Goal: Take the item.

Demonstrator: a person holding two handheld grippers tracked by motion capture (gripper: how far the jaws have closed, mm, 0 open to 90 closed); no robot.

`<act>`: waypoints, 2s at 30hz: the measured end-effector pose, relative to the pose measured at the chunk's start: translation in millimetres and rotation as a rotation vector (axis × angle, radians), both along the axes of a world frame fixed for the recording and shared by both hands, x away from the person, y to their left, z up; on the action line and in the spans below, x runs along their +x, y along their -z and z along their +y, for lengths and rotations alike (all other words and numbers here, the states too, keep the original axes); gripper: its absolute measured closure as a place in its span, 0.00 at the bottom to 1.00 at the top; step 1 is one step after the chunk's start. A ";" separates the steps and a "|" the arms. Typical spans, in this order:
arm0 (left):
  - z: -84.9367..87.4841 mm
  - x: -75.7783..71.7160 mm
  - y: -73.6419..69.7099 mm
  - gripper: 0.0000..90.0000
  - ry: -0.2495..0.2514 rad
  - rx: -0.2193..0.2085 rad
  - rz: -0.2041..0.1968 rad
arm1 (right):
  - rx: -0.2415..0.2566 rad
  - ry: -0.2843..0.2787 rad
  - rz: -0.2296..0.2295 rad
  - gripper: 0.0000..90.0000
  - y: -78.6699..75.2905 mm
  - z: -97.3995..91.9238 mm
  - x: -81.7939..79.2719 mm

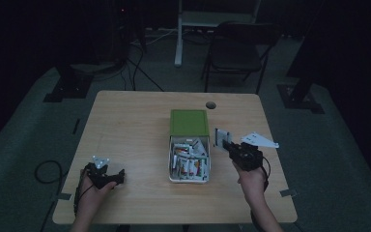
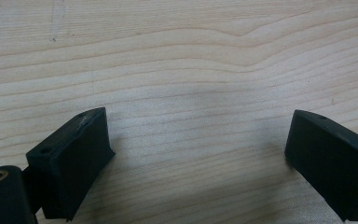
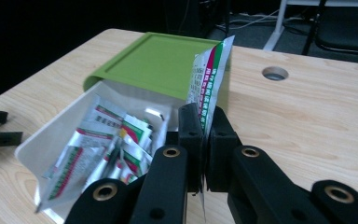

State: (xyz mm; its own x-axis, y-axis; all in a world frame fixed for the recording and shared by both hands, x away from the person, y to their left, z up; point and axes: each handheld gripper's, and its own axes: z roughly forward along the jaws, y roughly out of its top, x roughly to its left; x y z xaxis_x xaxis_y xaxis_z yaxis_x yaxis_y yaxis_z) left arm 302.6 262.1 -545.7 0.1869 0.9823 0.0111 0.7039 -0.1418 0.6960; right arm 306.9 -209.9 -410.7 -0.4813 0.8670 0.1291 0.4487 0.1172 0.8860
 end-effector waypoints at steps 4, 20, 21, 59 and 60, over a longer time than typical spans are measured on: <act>0.0 0.0 0.0 0.08 0.000 0.000 0.000 | -0.003 0.025 0.011 0.97 5.9 -14.0 -0.3; 0.0 0.0 -0.1 0.08 0.000 0.000 0.001 | -0.035 0.082 0.051 0.97 29.3 -46.8 -0.6; 0.0 0.0 -0.1 0.08 0.000 0.000 0.001 | -0.038 0.083 0.057 0.97 31.4 -47.3 -0.8; -0.1 0.0 0.0 0.08 -0.001 -0.001 0.000 | -0.114 0.081 0.227 0.97 93.3 -78.3 -0.8; -0.1 0.0 0.0 0.08 -0.001 -0.001 0.000 | -0.114 0.081 0.227 0.97 93.3 -78.3 -0.8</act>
